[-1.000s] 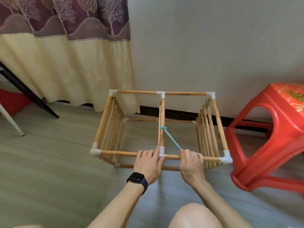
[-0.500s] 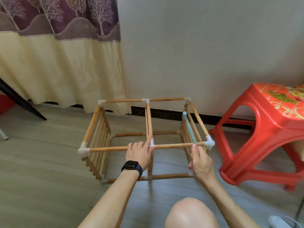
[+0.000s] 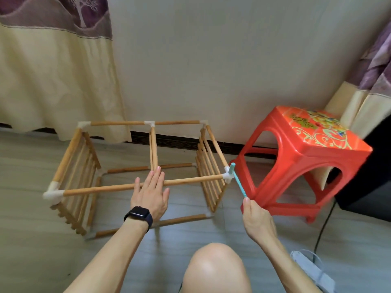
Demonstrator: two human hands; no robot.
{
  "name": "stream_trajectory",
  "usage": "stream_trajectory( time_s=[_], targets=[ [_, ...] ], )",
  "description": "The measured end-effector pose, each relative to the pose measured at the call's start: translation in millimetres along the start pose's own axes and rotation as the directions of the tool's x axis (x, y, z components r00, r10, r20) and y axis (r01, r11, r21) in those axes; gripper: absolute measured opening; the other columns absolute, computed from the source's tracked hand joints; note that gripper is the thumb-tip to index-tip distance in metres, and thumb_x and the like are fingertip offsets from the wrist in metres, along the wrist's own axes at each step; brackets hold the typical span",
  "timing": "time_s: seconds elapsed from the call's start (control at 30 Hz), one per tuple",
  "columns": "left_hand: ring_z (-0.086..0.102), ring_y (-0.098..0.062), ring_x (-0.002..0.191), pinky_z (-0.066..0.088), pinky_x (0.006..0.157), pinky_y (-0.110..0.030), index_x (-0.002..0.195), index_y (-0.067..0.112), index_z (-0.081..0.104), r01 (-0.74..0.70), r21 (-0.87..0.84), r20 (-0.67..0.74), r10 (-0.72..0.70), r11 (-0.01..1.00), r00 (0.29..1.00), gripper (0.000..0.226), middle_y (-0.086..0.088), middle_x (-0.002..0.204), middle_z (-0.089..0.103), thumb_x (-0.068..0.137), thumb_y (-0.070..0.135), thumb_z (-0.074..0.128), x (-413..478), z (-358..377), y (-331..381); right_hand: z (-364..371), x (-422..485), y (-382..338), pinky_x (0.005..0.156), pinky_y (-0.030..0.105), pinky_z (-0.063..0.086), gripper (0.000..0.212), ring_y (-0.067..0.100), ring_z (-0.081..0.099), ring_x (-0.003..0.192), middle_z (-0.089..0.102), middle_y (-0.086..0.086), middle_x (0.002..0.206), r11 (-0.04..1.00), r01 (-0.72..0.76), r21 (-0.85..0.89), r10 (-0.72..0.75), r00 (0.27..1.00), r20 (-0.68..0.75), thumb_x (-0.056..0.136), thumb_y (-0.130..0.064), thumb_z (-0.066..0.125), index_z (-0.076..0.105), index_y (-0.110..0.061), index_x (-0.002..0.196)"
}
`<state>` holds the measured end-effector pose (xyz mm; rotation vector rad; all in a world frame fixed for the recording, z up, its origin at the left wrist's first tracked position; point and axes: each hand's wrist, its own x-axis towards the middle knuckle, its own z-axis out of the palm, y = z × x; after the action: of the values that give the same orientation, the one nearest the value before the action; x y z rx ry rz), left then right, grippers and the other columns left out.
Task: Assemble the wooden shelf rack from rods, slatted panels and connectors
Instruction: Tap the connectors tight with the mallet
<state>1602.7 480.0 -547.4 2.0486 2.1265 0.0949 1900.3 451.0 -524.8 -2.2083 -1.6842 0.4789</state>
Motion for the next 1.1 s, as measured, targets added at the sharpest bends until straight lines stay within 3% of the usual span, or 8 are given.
stream_trajectory(
  time_s=[0.23,0.37,0.53,0.67,0.83,0.9,1.0,1.1],
  targets=[
    [-0.011,-0.016,0.154,-0.004,0.122,-0.049,0.160,0.021,-0.005,-0.004,0.018,0.034,0.003,1.000,0.999,0.065,0.003,0.164,-0.021,0.106,0.050,0.018,0,-3,2,-42,-5,-21,0.060,0.030,0.030,0.040,0.024,0.055,0.060,0.055,0.002,0.062,0.865,0.406,0.294,-0.202,0.819,-0.537,0.105,-0.032,0.026,0.047,-0.013,0.077],
    [-0.011,-0.016,0.154,-0.003,0.122,-0.050,0.160,0.021,-0.007,0.001,0.050,0.048,-0.003,0.999,0.999,0.068,0.002,0.164,-0.023,0.106,0.051,0.021,-1,-3,0,-3,0,-1,0.073,0.038,0.042,0.044,0.043,0.064,0.096,0.070,0.016,0.096,0.996,0.081,-0.040,-0.082,0.996,-0.025,0.108,-0.035,0.017,0.055,-0.015,0.095],
    [-0.011,-0.017,0.154,-0.004,0.122,-0.050,0.160,0.020,-0.007,-0.008,0.069,0.040,0.006,0.998,0.999,0.074,0.004,0.156,-0.031,0.104,0.053,0.028,1,-1,1,-8,-13,-7,0.063,0.037,0.034,0.052,0.022,0.058,0.069,0.059,0.005,0.067,0.903,0.280,0.325,-0.151,0.916,-0.372,0.104,-0.043,0.020,0.051,-0.010,0.079],
    [-0.012,-0.018,0.154,-0.004,0.122,-0.051,0.160,0.020,-0.007,-0.001,0.081,0.042,-0.002,0.997,0.999,0.080,0.000,0.161,-0.028,0.102,0.055,0.036,0,1,2,14,-11,1,0.082,0.042,0.043,0.056,0.043,0.061,0.107,0.069,0.021,0.109,0.999,-0.021,0.046,0.019,0.999,0.029,0.107,-0.041,0.015,0.061,-0.012,0.102],
    [-0.012,-0.020,0.154,-0.003,0.121,-0.052,0.160,0.020,0.001,-0.017,0.100,0.038,0.013,0.995,0.999,0.082,0.001,0.160,-0.031,0.099,0.053,0.045,-1,-1,2,8,-17,-2,0.075,0.043,0.044,0.053,0.041,0.063,0.093,0.071,0.016,0.088,0.950,0.130,0.283,-0.060,0.968,-0.244,0.105,-0.043,0.020,0.060,-0.012,0.090],
    [-0.009,-0.020,0.154,-0.001,0.122,-0.052,0.159,0.022,0.011,-0.014,0.093,0.026,0.011,0.996,1.000,0.077,0.000,0.165,-0.023,0.098,0.051,0.048,-2,0,2,10,-14,-5,0.085,0.044,0.045,0.056,0.043,0.060,0.108,0.070,0.021,0.107,0.992,-0.001,0.124,0.004,1.000,-0.022,0.108,-0.038,0.016,0.063,-0.009,0.104],
    [0.009,-0.023,0.154,0.010,0.123,-0.050,0.152,0.021,0.033,-0.024,0.087,-0.006,0.025,0.996,1.000,0.065,-0.004,0.168,0.003,0.098,0.056,0.044,-4,-6,3,2,-11,-8,0.079,0.042,0.039,0.055,0.043,0.059,0.106,0.069,0.018,0.103,0.988,-0.029,0.150,0.031,0.999,-0.009,0.108,-0.038,0.016,0.059,-0.011,0.089],
    [0.053,-0.020,0.109,0.042,0.096,-0.035,0.105,0.022,0.070,-0.075,0.143,-0.156,0.098,0.987,0.983,0.076,-0.003,0.116,0.059,0.092,0.074,0.016,-6,-20,5,-7,-12,-15,0.073,0.040,0.033,0.051,0.041,0.059,0.098,0.065,0.010,0.084,0.980,0.046,0.193,-0.034,0.997,-0.068,0.108,-0.038,0.019,0.047,-0.015,0.072]
  ],
)
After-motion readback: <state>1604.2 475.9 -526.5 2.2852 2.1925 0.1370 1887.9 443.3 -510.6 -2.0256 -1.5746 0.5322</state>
